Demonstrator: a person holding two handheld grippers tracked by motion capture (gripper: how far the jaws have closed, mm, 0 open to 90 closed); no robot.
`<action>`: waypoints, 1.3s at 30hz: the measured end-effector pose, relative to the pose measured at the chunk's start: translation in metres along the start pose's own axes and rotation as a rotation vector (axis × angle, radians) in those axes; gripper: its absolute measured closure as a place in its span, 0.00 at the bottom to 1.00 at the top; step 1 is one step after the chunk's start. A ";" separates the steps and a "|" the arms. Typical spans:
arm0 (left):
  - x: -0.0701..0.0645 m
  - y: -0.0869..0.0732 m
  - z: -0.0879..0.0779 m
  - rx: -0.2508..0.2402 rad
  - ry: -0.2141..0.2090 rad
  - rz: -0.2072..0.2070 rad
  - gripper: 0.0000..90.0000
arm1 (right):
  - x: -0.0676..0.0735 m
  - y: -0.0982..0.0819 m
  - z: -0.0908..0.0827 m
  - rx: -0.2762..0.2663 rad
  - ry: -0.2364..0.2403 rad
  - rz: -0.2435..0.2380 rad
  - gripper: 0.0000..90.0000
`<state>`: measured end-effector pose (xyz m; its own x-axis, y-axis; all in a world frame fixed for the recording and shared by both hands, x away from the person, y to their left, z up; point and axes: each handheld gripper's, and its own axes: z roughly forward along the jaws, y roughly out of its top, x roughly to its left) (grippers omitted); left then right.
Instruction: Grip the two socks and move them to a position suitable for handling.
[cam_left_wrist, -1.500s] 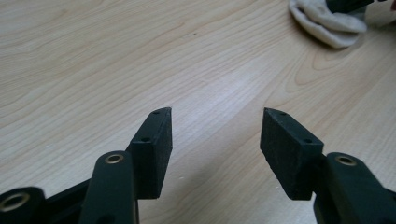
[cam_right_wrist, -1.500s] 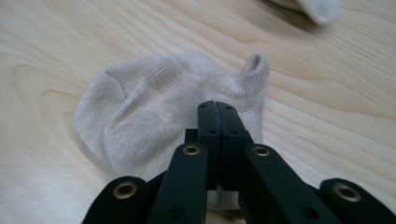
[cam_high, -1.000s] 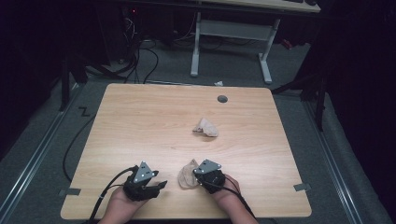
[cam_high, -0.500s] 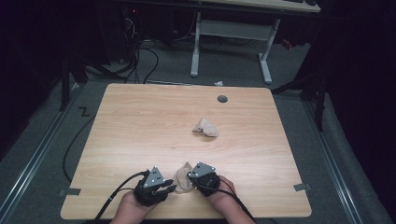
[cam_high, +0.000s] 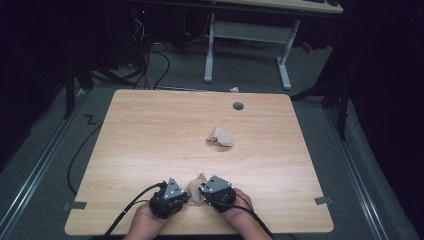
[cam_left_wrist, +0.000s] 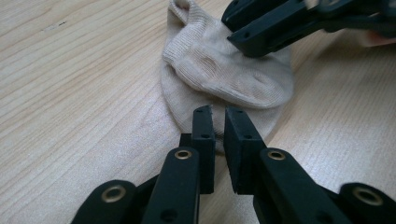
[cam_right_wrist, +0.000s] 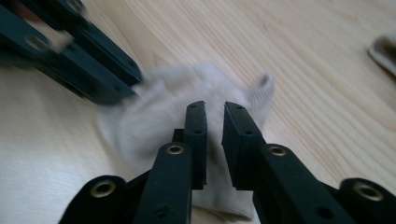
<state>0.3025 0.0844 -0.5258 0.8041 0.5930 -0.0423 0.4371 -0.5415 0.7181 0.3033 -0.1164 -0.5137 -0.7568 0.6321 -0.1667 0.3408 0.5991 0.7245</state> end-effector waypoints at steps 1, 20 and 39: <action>0.000 0.000 0.000 0.000 0.000 0.005 0.91 | 0.002 0.001 -0.002 -0.013 0.007 -0.001 0.87; 0.006 -0.005 -0.001 -0.028 -0.033 -0.009 0.91 | 0.016 -0.006 0.003 0.018 0.076 -0.011 0.76; 0.007 -0.006 -0.002 -0.030 -0.035 -0.001 0.91 | -0.016 -0.015 -0.020 -0.034 -0.035 0.110 0.92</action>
<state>0.3048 0.0932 -0.5294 0.8175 0.5721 -0.0667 0.4259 -0.5224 0.7388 0.2992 -0.1451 -0.5088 -0.6960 0.7099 -0.1075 0.4011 0.5086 0.7619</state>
